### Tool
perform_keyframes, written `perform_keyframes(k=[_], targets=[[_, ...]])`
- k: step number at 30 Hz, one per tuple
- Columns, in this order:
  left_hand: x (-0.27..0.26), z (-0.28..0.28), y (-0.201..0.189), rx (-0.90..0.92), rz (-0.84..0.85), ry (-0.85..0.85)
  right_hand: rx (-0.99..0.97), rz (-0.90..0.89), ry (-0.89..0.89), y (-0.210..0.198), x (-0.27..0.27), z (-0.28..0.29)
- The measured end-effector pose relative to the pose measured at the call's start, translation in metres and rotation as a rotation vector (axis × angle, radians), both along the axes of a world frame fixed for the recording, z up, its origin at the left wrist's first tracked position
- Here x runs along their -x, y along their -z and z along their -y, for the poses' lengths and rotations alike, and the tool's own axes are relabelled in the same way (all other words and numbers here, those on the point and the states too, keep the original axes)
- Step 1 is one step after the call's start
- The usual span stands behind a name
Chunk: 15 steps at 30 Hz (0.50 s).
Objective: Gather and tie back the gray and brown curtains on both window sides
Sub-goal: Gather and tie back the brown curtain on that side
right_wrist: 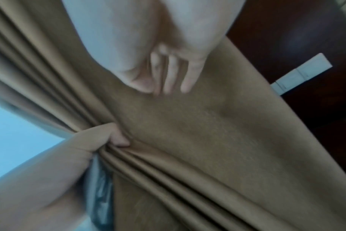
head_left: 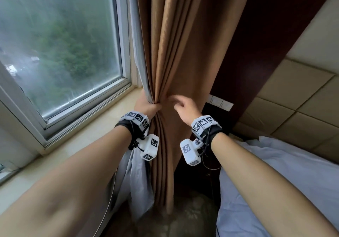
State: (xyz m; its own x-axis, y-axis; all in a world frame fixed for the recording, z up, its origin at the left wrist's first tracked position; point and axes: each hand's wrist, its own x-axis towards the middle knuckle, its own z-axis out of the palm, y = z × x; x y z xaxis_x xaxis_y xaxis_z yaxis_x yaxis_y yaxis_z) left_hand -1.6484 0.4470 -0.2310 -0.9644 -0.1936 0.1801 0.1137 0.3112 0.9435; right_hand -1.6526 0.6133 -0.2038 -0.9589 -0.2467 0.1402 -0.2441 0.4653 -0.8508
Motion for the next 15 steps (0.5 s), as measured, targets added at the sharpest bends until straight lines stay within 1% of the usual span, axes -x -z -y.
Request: perform_keyframes(k=[3,4,6,8,10,12,13,15], targets=[[0.0,0.003,0.003,-0.029,0.061,-0.04,-0.035,-0.147,0.429,0.012,0.012,-0.014],[-0.001,0.003,0.001,-0.049,0.072,-0.049,-0.049,-0.173,0.545,0.013,0.017,-0.019],[0.002,0.005,0.0,-0.068,0.074,-0.066,-0.059,-0.152,0.652,0.014,0.03,-0.023],[0.008,0.007,0.001,-0.065,0.067,-0.072,-0.062,-0.118,0.695,0.012,0.044,-0.026],[0.013,0.009,0.001,-0.04,0.068,-0.08,-0.011,-0.091,0.717,0.007,0.053,-0.032],[0.018,0.01,0.0,-0.023,0.078,-0.087,0.076,-0.011,0.65,-0.003,0.064,-0.041],[0.022,0.01,0.002,-0.014,0.079,-0.091,0.079,0.04,0.595,-0.008,0.067,-0.046],[0.028,0.011,0.005,-0.003,0.072,-0.102,-0.004,0.068,0.528,-0.016,0.071,-0.05]])
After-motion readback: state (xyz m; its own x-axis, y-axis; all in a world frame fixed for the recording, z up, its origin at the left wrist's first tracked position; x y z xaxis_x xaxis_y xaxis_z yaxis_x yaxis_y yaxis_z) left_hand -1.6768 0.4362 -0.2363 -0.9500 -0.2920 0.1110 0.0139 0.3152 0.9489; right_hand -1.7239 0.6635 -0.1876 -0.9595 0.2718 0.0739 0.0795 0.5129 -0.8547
